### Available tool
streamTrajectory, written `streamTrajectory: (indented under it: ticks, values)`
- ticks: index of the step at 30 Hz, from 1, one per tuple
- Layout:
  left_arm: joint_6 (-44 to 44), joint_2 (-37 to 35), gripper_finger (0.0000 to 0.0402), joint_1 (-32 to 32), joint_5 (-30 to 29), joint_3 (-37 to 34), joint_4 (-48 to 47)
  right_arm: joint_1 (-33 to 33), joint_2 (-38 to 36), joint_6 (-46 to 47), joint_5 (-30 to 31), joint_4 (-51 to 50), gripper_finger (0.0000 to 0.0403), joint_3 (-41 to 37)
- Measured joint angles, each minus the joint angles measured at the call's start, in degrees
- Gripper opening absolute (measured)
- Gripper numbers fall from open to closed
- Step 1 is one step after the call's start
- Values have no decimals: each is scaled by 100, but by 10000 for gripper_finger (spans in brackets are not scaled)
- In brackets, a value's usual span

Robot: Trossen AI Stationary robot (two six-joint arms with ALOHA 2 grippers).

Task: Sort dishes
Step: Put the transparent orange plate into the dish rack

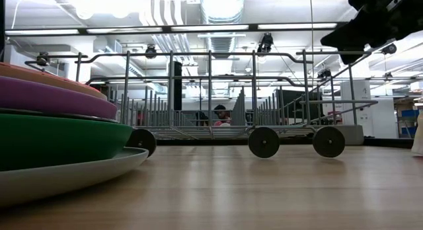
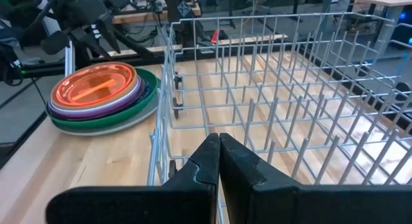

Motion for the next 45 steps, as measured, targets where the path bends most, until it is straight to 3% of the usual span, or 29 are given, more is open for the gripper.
streamTrajectory:
  ticks: [13,30,35,45]
  values:
    - [-37,254,91,-7,602,-54,45,0,0,95,-9,11,2,-7]
    - [288,262,91,-7,561,-170,63,0,0,53,-36,-15,2,-24]
    - [474,262,91,-11,448,-174,62,2,7,-547,-509,-97,2,-207]
    - [203,262,91,-15,579,-174,70,0,-2,-448,-616,118,2,-223]
